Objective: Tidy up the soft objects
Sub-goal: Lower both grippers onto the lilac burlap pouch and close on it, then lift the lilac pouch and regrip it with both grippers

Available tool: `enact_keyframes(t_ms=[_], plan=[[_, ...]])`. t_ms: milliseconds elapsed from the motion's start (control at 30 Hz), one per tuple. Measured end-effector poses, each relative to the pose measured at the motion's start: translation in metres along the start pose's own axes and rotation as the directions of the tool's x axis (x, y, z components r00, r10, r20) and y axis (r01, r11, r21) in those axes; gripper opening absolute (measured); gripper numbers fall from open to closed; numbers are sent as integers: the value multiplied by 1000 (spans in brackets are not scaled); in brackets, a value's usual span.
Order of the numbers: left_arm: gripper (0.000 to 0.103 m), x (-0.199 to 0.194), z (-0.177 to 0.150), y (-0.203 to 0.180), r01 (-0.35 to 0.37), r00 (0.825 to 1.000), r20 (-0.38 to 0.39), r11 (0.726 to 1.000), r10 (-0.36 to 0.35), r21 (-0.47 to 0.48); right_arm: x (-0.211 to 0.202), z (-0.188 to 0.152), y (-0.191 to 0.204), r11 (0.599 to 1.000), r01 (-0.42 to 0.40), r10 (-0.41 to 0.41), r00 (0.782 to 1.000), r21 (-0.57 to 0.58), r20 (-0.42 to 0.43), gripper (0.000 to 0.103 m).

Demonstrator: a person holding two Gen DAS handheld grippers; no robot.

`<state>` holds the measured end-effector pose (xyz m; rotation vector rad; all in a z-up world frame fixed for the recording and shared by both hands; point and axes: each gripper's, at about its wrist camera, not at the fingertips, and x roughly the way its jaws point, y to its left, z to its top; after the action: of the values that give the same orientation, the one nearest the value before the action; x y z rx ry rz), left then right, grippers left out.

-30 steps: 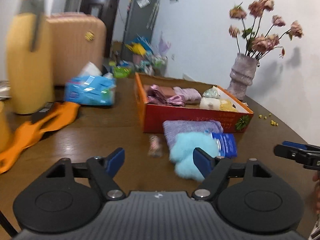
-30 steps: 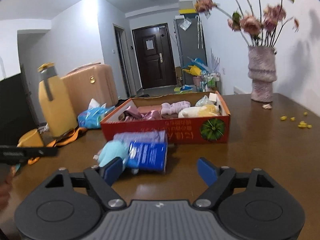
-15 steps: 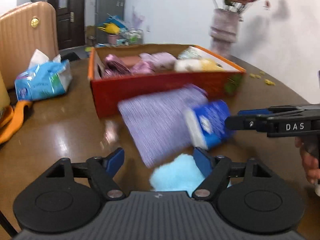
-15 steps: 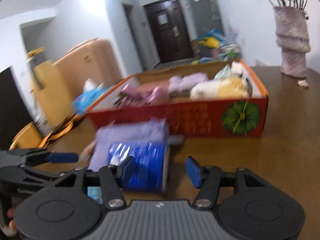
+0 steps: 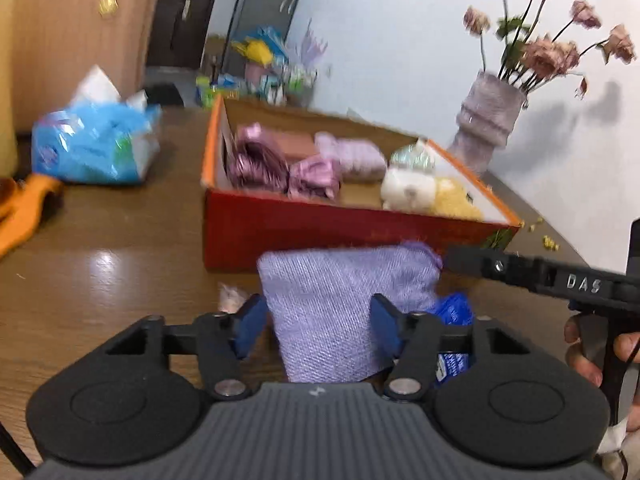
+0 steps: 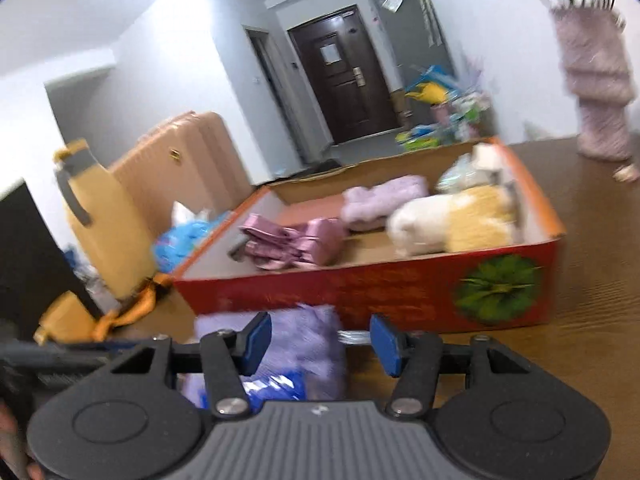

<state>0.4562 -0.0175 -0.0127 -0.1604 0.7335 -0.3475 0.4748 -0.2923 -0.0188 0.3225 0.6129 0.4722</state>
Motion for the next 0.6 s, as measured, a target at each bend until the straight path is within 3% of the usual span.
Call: enact_keyframes(t_ms=[67, 100, 167, 233, 367, 400, 433, 500, 600], plan=[[49, 11, -3, 1, 14, 999, -31, 1000, -15, -19, 11, -5, 3, 1000, 5, -5, 1000, -7, -19, 52], [44, 15, -5, 2, 30, 999, -43, 999, -32, -30, 15, -9, 4, 1000, 15, -15, 999, -13, -28, 45], [20, 12, -9, 3, 34, 999, -35, 999, -35, -21, 19, -14, 7, 999, 31, -32, 999, -32, -41, 19], [7, 11, -11, -4, 32, 999, -26, 999, -32, 19, 17, -15, 10, 999, 13, -15, 999, -38, -29, 8], [5, -10, -2, -15, 50, 997, 48, 998, -52, 44, 0, -11, 21, 998, 0, 4, 998, -68, 59, 4], [5, -21, 1, -17, 53, 995, 77, 997, -57, 47, -20, -3, 33, 996, -5, 17, 992, -88, 128, 4], [5, -36, 6, -21, 63, 991, 115, 997, -68, 53, -20, -3, 33, 996, -5, 17, 992, -88, 128, 4], [5, -67, 13, -29, 92, 978, 183, 994, -103, 65, -55, 11, 58, 991, 31, -3, 978, -132, 208, 4], [5, -113, 15, -45, 137, 957, 243, 985, -159, 105, -84, 16, 75, 985, 52, -11, 970, -164, 243, 4]])
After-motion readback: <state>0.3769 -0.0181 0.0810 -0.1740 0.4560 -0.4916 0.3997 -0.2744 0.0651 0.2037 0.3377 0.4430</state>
